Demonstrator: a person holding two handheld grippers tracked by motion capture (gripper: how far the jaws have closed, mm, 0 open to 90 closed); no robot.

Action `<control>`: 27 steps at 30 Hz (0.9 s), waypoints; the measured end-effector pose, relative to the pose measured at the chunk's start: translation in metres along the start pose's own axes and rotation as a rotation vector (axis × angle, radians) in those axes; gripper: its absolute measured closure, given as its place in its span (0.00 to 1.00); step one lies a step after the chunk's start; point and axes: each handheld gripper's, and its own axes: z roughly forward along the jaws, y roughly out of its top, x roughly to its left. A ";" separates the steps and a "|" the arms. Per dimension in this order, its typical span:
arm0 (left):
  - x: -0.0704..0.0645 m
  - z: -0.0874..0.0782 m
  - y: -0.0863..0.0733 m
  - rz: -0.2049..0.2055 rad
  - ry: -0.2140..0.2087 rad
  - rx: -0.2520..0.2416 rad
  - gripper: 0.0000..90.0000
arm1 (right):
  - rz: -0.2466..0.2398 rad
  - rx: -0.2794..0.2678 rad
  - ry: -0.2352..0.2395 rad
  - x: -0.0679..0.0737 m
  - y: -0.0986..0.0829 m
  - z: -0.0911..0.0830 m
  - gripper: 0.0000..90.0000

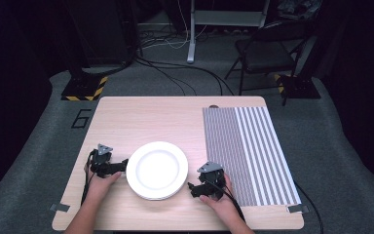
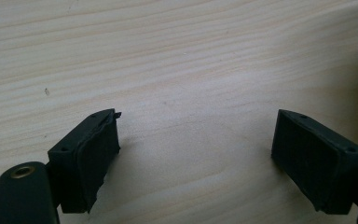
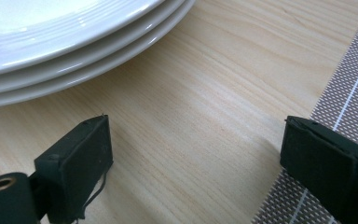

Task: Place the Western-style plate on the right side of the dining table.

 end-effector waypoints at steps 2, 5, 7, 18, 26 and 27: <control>0.000 0.000 0.000 0.000 0.000 0.000 0.16 | 0.000 0.000 0.000 0.000 0.000 0.000 0.09; 0.000 0.000 0.000 0.000 0.000 0.000 0.16 | 0.000 0.000 0.000 0.000 0.000 0.000 0.09; 0.000 0.000 0.000 0.000 0.000 0.000 0.16 | 0.000 0.000 0.000 0.000 0.000 0.000 0.09; 0.000 -0.001 0.000 -0.001 0.001 0.003 0.17 | 0.004 -0.001 0.004 0.000 0.000 0.000 0.10; 0.001 -0.001 0.000 -0.005 0.006 -0.001 0.19 | 0.015 -0.008 -0.006 0.001 0.000 -0.001 0.13; 0.001 -0.001 0.000 -0.006 0.008 -0.002 0.19 | 0.033 -0.014 -0.014 0.002 0.000 -0.001 0.16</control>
